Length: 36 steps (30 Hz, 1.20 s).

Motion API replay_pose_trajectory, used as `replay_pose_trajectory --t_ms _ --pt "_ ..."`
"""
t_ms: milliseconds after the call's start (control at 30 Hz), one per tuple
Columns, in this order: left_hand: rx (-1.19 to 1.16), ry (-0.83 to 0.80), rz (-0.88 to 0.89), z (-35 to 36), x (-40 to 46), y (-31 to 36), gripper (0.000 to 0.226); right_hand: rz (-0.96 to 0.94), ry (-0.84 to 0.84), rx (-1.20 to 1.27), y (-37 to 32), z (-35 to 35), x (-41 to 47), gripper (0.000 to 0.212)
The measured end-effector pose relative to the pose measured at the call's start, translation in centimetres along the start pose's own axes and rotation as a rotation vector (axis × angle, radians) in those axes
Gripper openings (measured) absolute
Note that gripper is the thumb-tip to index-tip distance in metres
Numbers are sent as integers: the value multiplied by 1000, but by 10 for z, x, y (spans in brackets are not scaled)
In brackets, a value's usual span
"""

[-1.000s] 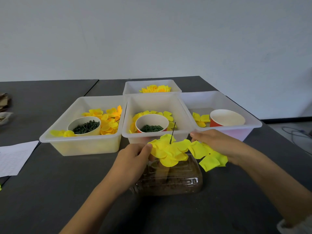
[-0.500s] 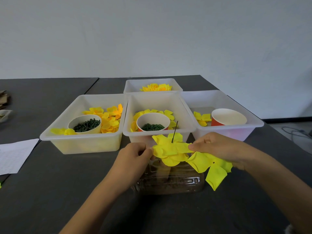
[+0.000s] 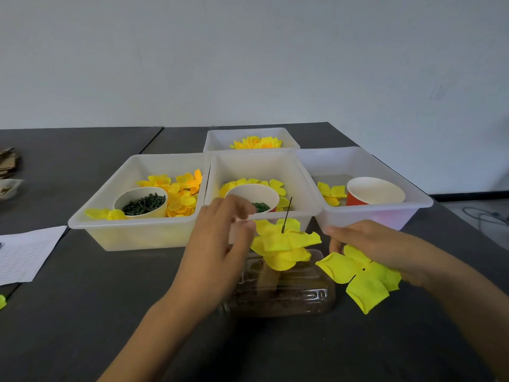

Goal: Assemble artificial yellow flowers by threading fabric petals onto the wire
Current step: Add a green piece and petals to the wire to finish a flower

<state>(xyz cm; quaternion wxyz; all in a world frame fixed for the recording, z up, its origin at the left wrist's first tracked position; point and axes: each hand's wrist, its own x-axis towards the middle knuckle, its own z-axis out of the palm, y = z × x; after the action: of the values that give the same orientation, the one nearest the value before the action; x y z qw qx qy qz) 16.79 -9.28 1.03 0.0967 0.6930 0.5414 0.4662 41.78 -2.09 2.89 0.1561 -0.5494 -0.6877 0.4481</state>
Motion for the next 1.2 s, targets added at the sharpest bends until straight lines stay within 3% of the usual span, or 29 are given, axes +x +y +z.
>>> replay_pose_trajectory --t_ms 67,133,233,367,467,600,700,800,867,1000,1100,1200 --pt "146 -173 136 0 2 4 28 3 88 53 9 -2 -4 44" --pt "255 -330 150 3 3 4 38 46 150 98 20 -3 -9 37" --pt "318 -440 119 10 0 -2 44 83 94 217 40 0 -18 30" --pt "368 -475 138 12 -4 -8 45 40 -6 485 58 -4 -29 27" --pt "403 -470 167 11 -7 -9 49 107 103 666 65 -9 -27 22" --pt "176 -330 148 4 -7 5 47 -27 120 920 50 -16 -36 22" --pt "-15 -78 123 -6 -2 17 40 -144 54 925 29 -18 -48 15" --pt "-171 37 97 -14 5 31 39 -233 4 907 -1 -16 -50 7" --pt "-288 9 2 -15 15 38 46 -316 -25 878 -23 -13 -45 7" --pt "-460 -221 -404 -10 34 47 66 -412 -21 746 -62 -8 -22 10" --pt "-445 -225 -361 -13 30 46 55 -369 20 649 -78 -5 0 13" --pt "-442 -204 -358 -14 27 41 62 -322 63 562 -78 0 14 13"
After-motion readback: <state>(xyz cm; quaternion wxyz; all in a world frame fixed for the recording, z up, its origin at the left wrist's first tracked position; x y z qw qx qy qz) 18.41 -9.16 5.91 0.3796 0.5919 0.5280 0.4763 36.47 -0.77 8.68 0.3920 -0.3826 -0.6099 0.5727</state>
